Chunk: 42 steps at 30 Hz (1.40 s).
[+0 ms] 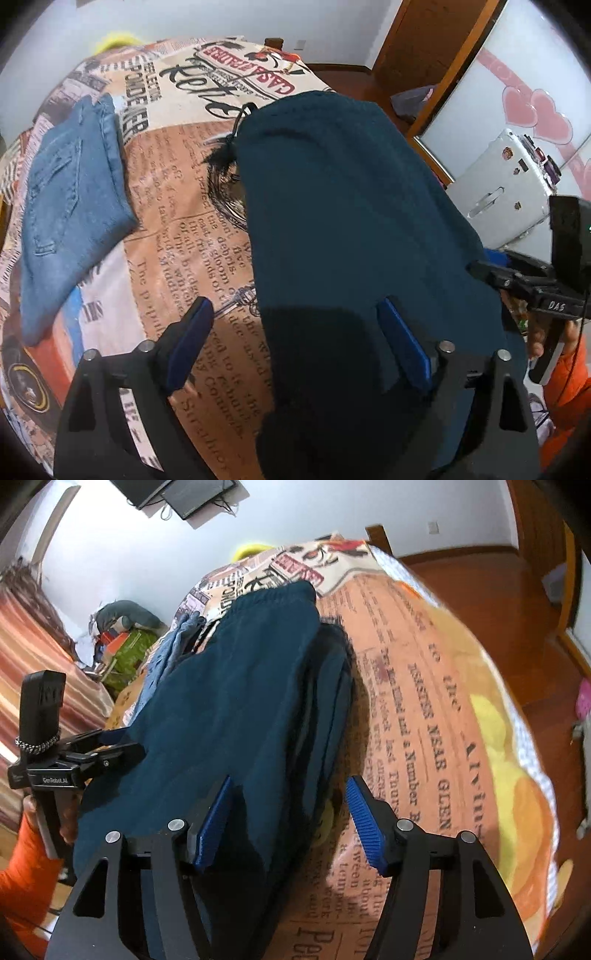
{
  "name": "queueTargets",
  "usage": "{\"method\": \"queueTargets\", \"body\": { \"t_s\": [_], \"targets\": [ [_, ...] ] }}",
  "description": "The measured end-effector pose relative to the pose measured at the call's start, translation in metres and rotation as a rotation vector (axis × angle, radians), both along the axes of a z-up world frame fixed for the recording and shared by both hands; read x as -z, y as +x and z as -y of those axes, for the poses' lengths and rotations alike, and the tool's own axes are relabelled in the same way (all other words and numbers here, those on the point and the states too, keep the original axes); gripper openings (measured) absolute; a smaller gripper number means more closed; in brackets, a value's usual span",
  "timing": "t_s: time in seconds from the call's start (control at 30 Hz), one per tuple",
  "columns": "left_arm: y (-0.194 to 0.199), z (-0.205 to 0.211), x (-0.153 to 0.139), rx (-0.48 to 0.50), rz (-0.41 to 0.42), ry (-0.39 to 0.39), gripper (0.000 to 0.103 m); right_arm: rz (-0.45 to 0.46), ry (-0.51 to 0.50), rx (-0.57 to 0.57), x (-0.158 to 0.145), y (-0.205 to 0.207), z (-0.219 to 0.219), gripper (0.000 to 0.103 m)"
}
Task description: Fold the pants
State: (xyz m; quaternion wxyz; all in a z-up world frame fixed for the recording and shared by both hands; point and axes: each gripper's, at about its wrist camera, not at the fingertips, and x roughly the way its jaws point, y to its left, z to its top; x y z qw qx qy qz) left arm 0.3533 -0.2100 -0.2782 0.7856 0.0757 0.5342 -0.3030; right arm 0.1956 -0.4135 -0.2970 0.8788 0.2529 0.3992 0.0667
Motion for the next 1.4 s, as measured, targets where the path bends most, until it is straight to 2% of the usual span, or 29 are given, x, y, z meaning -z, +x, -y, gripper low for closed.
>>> {"method": "queueTargets", "body": {
  "t_s": [0.1,0.23,0.5,0.57,0.77,0.93,1.03,1.07,1.1,1.13,1.17,1.27,1.4],
  "targets": [
    [0.012,0.0,0.008,-0.016,-0.066,-0.029,0.095,-0.014,0.01,-0.003,0.007,0.006,0.001,0.068],
    [0.025,0.007,0.018,-0.017,-0.124,-0.045,0.096,-0.016,-0.004,-0.028,0.011,0.019,-0.002,0.068],
    [0.046,0.019,0.032,-0.001,-0.228,-0.077,0.101,-0.022,0.038,-0.083,0.022,0.043,-0.007,0.071],
    [0.048,0.021,0.035,0.009,-0.224,-0.076,0.102,-0.019,0.049,-0.087,0.024,0.046,-0.007,0.077],
    [0.055,0.035,0.039,0.048,-0.218,-0.063,0.103,-0.013,0.044,-0.116,0.025,0.057,-0.011,0.082],
    [0.063,0.045,0.044,0.067,-0.22,-0.068,0.103,-0.021,0.106,-0.116,0.03,0.063,-0.006,0.083],
    [0.064,0.048,0.045,0.078,-0.202,-0.078,0.103,-0.015,0.1,-0.117,0.029,0.064,-0.005,0.079],
    [0.062,0.047,0.043,0.082,-0.191,-0.075,0.102,-0.012,0.092,-0.117,0.028,0.064,-0.006,0.074],
    [0.061,0.048,0.042,0.084,-0.178,-0.072,0.096,-0.007,0.088,-0.116,0.026,0.063,-0.006,0.07],
    [0.059,0.05,0.04,0.092,-0.17,-0.076,0.09,0.001,0.078,-0.115,0.024,0.062,-0.005,0.062],
    [0.058,0.052,0.039,0.106,-0.173,-0.085,0.079,0.007,0.065,-0.115,0.021,0.062,-0.006,0.054],
    [0.05,0.058,0.03,0.119,-0.112,-0.062,0.069,0.027,0.034,-0.117,0.013,0.058,-0.008,0.044],
    [0.03,0.067,0.01,0.157,0.006,-0.009,0.054,0.054,0.001,-0.119,0.002,0.054,-0.012,0.035]
  ]
}}
